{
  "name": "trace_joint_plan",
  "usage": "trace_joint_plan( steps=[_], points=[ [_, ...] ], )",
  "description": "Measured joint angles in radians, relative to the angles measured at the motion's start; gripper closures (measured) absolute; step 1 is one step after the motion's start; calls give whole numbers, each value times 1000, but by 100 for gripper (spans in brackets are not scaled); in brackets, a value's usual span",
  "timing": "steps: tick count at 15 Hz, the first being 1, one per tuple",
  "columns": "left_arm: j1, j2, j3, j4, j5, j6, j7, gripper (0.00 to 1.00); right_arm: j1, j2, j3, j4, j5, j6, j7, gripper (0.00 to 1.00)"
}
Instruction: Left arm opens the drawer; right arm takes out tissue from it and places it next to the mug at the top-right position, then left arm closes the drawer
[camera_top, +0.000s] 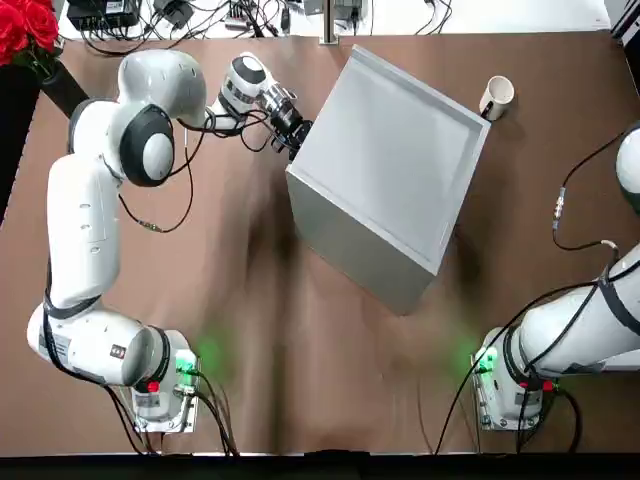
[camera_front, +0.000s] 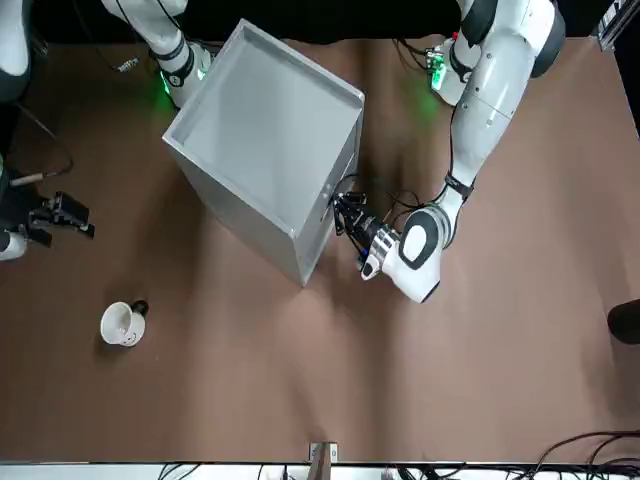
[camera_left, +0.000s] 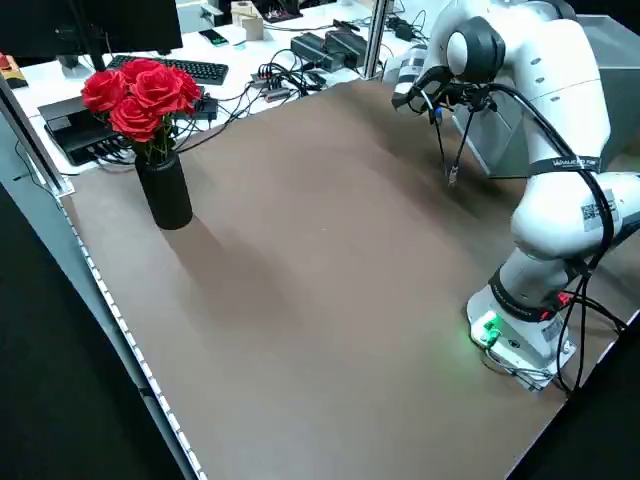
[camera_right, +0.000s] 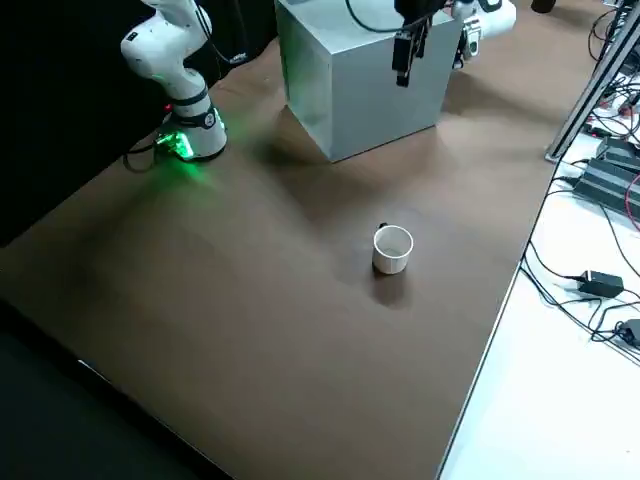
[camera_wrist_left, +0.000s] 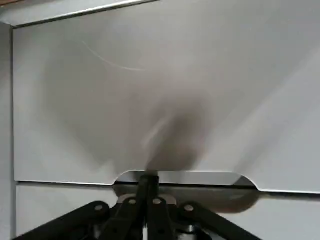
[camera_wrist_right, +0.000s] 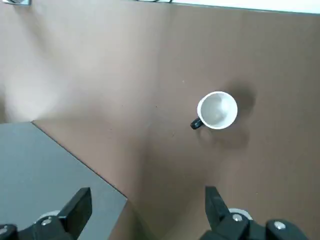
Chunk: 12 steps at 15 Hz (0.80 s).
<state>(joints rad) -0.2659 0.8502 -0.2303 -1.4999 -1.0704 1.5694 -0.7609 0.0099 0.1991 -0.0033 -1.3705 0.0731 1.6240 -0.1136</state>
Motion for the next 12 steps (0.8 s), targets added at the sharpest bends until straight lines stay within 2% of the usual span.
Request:
trace_joint_plan(
  steps=[12],
  points=[
    [6, 19, 3, 19, -5, -32, 0, 99, 16, -47, -1, 0, -4, -30, 0, 0]
  ],
)
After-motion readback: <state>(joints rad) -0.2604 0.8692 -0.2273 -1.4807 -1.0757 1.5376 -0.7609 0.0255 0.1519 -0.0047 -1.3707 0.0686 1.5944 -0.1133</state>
